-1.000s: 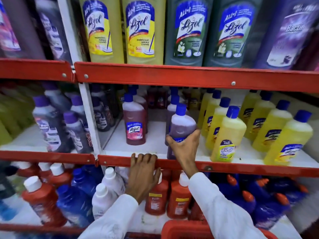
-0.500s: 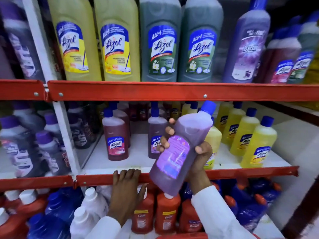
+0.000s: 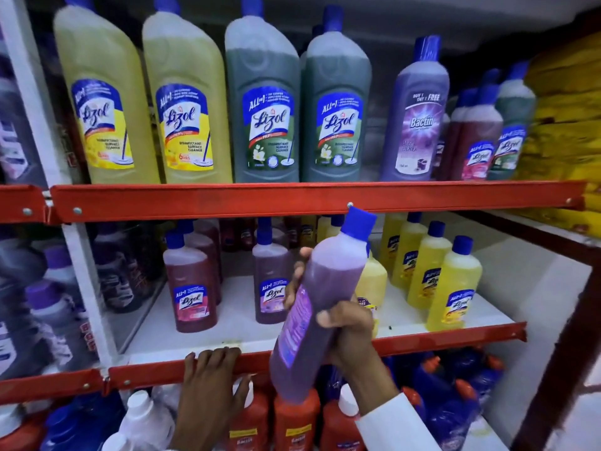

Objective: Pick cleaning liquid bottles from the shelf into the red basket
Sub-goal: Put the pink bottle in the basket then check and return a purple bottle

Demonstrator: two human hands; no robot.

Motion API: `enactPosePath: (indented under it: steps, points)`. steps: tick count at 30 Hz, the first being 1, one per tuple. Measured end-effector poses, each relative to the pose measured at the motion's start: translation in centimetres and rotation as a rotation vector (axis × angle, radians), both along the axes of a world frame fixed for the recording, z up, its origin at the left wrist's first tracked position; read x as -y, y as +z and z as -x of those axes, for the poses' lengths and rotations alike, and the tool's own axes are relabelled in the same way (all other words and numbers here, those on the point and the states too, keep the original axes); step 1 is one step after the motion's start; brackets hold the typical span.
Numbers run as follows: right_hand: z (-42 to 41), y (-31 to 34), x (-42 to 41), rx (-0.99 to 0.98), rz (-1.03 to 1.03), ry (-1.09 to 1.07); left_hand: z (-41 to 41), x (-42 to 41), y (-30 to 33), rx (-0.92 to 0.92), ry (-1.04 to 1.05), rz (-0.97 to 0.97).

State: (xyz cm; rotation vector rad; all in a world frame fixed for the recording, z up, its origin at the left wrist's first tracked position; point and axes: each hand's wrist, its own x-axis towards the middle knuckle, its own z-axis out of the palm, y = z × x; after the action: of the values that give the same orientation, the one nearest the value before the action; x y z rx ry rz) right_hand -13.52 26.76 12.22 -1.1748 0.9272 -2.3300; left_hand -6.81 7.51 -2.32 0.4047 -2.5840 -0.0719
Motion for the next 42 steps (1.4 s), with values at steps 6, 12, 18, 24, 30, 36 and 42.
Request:
enactPosePath:
  steps: [6, 12, 18, 24, 30, 36, 42]
  points:
    - [-1.0, -0.1, 3.0, 0.019, -0.175, -1.155, -0.1, 0.1, -0.2, 0.037, 0.005, -0.034]
    - [-0.3, -1.6, 5.5, -0.113, -0.312, -1.488, 0.0, 0.4, -0.4, 0.046, -0.008, -0.050]
    - [0.8, -2.6, 6.4, -0.120, -0.327, -1.462, 0.1, 0.6, -0.5, 0.034, -0.014, -0.047]
    - [3.2, -3.3, 7.0, -0.121, -0.433, -1.250, 0.2, 0.7, -0.9, 0.018, -0.037, -0.057]
    - [5.0, -5.3, 8.9, -0.115, -0.521, -1.174, 0.4, 0.9, -1.3, -0.007, -0.037, -0.067]
    - [5.7, -7.4, 9.7, -0.093, -0.608, -1.152, 0.7, 0.9, -1.6, -0.011, -0.035, -0.067]
    - [5.8, -7.9, 9.8, -0.086, -0.623, -1.126, 0.9, 1.0, -1.8, 0.001, -0.024, -0.062]
